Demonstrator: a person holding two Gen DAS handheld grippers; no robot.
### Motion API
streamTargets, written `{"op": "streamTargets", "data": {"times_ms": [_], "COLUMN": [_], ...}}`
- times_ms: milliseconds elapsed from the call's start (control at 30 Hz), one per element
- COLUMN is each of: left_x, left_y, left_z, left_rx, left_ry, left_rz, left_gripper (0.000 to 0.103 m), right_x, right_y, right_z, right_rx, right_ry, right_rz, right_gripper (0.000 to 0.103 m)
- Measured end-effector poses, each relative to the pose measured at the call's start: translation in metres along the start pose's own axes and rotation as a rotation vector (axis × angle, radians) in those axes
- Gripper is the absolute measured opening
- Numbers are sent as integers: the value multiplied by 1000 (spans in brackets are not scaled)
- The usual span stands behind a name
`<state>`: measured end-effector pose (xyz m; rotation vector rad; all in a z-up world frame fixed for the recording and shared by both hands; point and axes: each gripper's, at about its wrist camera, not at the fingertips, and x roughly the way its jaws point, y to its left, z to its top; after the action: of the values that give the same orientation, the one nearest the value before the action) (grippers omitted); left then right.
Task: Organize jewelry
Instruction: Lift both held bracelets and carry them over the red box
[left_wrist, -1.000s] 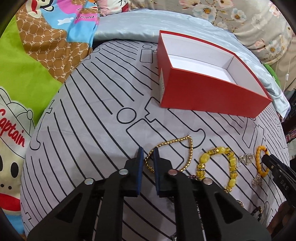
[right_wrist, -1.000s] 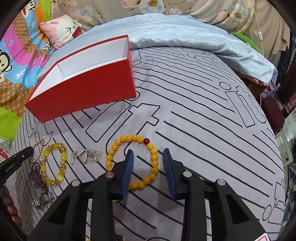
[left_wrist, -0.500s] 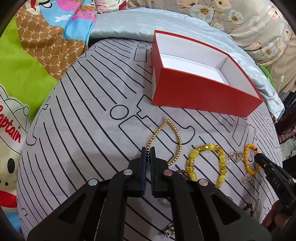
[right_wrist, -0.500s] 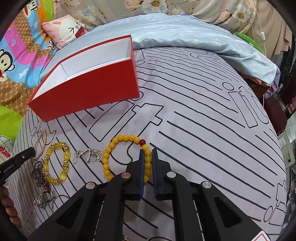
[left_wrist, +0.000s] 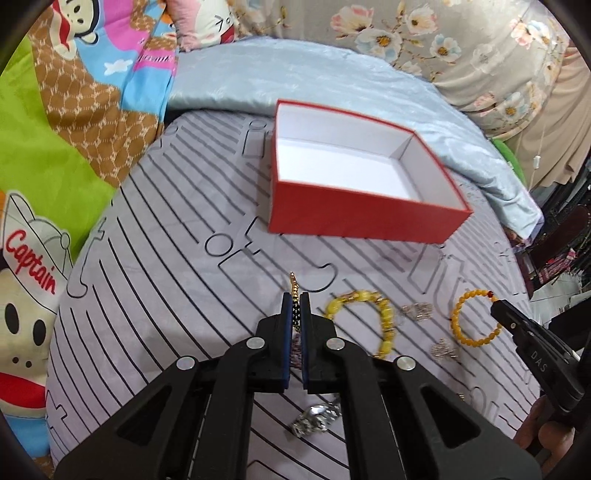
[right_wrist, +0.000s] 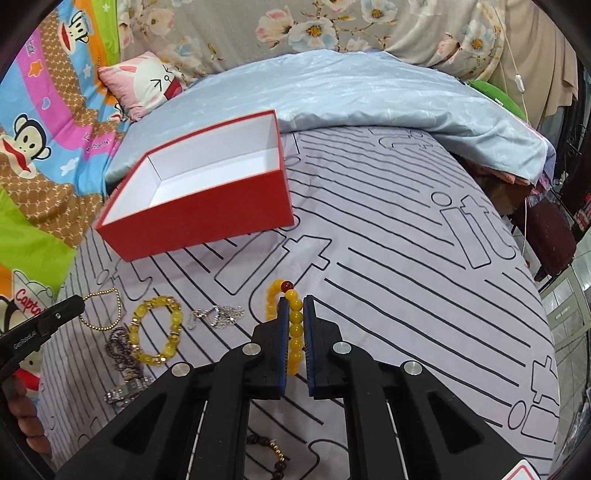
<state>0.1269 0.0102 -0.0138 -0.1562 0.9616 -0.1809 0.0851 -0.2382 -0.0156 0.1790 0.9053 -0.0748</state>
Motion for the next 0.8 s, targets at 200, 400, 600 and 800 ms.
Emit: {"op": "streamTargets", "data": {"times_ms": [200, 400, 600, 800], "left_x": [-27, -47, -45, -10], "left_y": [-12, -27, -39, -46], "left_z": [11, 38, 82, 128], "left_rx": [22, 57, 87, 104], "left_ry": [-55, -121, -186, -194], "left_rz": [-41, -75, -93, -83], "left_gripper": [3, 3, 3, 3], "right_x": [-27, -42, -35, 1], "right_y": [7, 17, 30, 50], "right_z": [11, 36, 84, 133], "right_rx": [-16, -38, -58, -71], "right_ry": [-56, -95, -126, -108], "right_rz": [37, 97, 169, 215], "right_gripper": [7, 7, 7, 7]}}
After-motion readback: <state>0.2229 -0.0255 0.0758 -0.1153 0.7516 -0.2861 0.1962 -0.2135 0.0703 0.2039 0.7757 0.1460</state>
